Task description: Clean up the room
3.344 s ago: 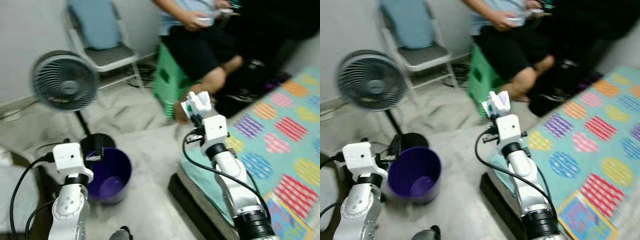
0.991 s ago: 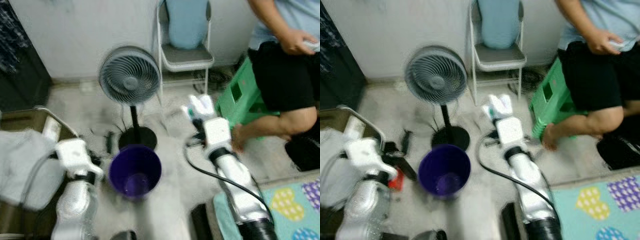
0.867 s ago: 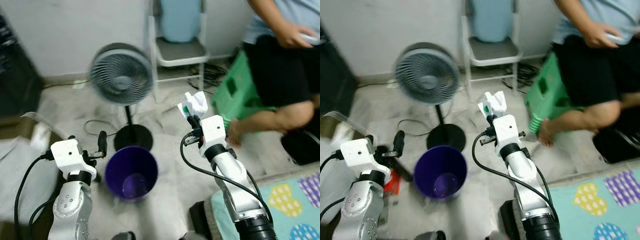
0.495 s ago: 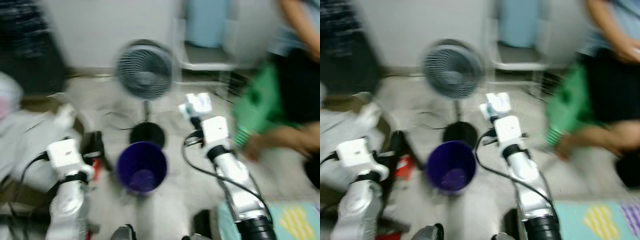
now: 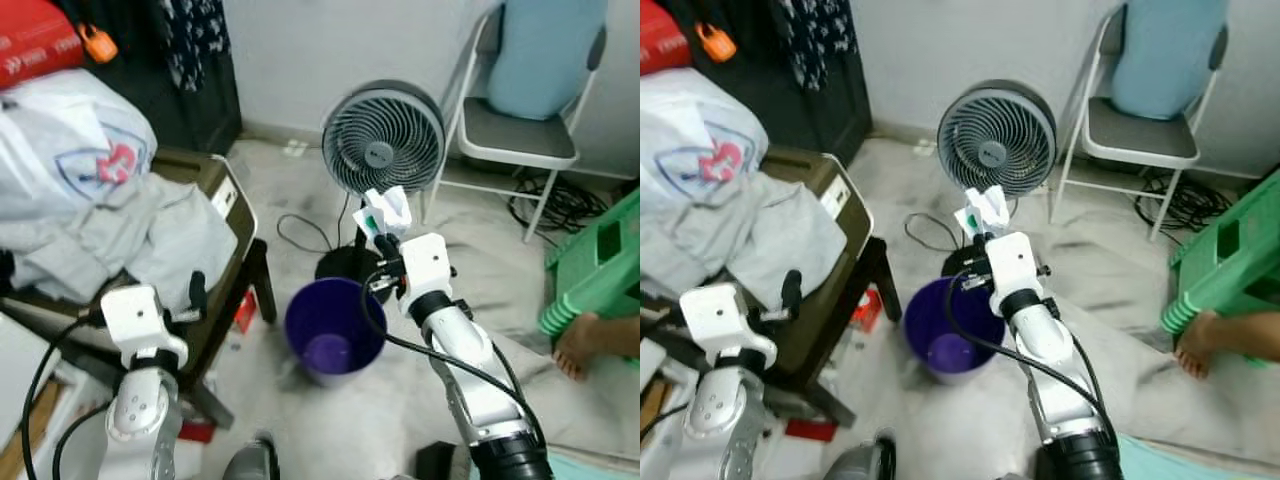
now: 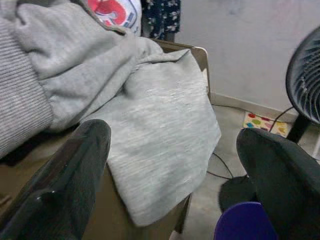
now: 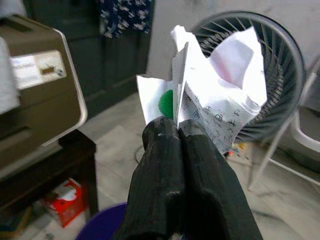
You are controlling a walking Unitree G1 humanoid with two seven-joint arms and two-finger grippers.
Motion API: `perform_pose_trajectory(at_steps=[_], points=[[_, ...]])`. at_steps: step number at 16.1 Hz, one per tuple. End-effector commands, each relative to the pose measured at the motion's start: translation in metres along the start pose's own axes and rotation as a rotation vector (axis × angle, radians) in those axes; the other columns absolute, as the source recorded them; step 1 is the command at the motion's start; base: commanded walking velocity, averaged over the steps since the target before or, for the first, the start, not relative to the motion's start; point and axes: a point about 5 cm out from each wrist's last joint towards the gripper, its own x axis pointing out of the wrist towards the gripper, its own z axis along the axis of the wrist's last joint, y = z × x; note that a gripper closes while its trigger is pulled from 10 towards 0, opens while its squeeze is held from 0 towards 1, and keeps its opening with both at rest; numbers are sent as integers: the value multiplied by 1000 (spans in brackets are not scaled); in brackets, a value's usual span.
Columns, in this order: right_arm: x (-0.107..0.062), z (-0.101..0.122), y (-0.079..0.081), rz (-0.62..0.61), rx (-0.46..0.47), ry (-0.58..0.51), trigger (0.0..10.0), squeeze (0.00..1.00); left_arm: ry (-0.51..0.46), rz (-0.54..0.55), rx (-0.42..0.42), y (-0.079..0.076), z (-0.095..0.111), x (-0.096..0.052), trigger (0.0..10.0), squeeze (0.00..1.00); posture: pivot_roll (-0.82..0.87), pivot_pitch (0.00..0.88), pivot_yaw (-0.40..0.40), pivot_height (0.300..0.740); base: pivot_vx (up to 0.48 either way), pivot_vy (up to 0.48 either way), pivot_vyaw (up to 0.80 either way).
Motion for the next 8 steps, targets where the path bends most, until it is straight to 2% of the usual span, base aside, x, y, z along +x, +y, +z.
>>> perform_pose_trajectory(at_steps=[1, 5, 8], points=[[-1, -2, -2, -14, 4, 8, 10000, 0, -7, -29, 3, -3, 1, -1, 10000, 0, -109, 152, -20, 740, 0, 0, 0], [-7, 1, -11, -45, 16, 10, 10000, 0, -87, -124, 46, -8, 16, -14, 10000, 0, -109, 158, -28, 740, 0, 0, 0], [-18, 3, -19, -63, 33, 17, 10000, 0, -74, -156, 86, -3, 16, -31, 10000, 0, -106, 166, -38, 740, 0, 0, 0]])
